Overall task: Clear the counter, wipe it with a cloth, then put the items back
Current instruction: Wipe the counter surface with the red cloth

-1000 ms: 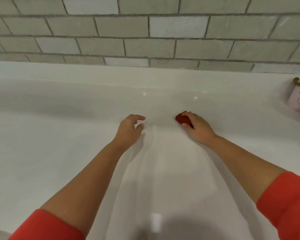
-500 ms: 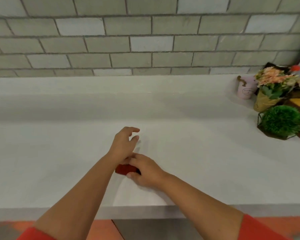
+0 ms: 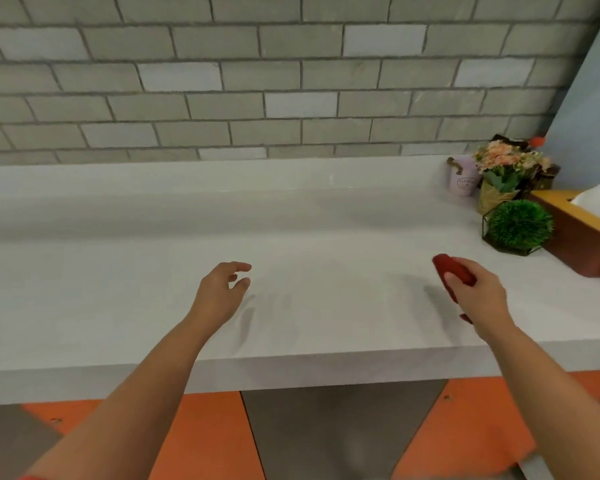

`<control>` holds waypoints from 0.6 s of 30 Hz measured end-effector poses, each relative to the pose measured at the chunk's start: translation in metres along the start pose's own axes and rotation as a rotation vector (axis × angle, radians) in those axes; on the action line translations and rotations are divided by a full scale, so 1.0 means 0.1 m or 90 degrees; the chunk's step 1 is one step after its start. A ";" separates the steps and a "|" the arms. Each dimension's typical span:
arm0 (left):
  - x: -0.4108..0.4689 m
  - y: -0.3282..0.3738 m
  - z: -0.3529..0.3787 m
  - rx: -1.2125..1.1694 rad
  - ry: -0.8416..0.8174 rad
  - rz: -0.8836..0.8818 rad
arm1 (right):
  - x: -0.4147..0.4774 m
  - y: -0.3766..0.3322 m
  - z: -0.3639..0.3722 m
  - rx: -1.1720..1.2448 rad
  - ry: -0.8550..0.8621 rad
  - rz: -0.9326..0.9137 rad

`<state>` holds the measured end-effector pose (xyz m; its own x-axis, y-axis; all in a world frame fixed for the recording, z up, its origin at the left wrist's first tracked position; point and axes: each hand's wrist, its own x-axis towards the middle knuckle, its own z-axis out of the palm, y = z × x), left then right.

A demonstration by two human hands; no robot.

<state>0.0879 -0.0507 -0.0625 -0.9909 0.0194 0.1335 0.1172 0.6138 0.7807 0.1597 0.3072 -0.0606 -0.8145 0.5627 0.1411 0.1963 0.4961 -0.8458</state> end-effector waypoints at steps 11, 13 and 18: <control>-0.16 0.14 0.10 -0.016 -0.021 0.002 | -0.88 -0.17 1.54 -0.344 -0.173 -0.230; -0.16 0.17 0.13 -0.026 -0.020 0.002 | -1.24 -0.41 1.77 -0.278 -0.255 -0.309; -0.10 0.23 0.12 -0.025 -0.008 0.013 | -1.63 -0.87 1.79 -0.104 -0.515 -0.345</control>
<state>0.0994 -0.0273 -0.0526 -0.9891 0.0411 0.1417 0.1390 0.5817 0.8014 0.1781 0.0540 -0.1024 -0.9320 -0.3598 0.0429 -0.2909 0.6724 -0.6806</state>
